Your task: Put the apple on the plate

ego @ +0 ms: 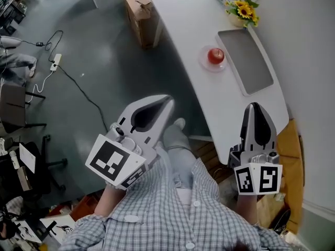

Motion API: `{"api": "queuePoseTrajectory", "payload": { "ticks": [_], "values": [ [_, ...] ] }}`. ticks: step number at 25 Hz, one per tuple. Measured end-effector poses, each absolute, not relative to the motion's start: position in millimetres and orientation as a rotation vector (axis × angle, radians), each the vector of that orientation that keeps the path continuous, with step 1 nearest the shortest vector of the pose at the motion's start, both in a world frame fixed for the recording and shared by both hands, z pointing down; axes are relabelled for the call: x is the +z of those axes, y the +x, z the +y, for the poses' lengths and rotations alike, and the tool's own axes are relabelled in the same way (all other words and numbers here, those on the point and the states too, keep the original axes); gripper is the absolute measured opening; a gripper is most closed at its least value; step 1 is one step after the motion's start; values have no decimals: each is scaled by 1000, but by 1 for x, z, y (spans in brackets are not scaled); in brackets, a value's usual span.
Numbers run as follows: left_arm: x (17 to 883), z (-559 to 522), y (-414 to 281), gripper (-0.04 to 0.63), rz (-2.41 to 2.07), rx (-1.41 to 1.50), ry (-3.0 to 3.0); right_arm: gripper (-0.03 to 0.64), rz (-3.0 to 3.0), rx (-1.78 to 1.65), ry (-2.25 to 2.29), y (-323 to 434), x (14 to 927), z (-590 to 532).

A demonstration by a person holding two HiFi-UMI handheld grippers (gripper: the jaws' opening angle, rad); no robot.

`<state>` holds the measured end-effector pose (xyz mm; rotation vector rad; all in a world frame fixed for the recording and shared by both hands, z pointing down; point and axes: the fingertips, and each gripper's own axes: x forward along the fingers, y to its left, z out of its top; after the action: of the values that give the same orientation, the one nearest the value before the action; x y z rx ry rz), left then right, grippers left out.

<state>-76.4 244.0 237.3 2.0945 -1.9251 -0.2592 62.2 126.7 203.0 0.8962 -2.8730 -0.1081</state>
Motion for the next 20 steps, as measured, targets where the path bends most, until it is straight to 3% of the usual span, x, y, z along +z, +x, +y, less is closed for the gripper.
{"api": "queuePoseTrajectory", "payload": {
  "ticks": [9,20],
  "values": [
    [236,175,-77,9,-1857,-115,2166,31,-2919,-16,950,49,217,67],
    [230,29,-67,9,-1697,-167,2214,31,-2838,98,1091,74,247,-4]
  ]
}}
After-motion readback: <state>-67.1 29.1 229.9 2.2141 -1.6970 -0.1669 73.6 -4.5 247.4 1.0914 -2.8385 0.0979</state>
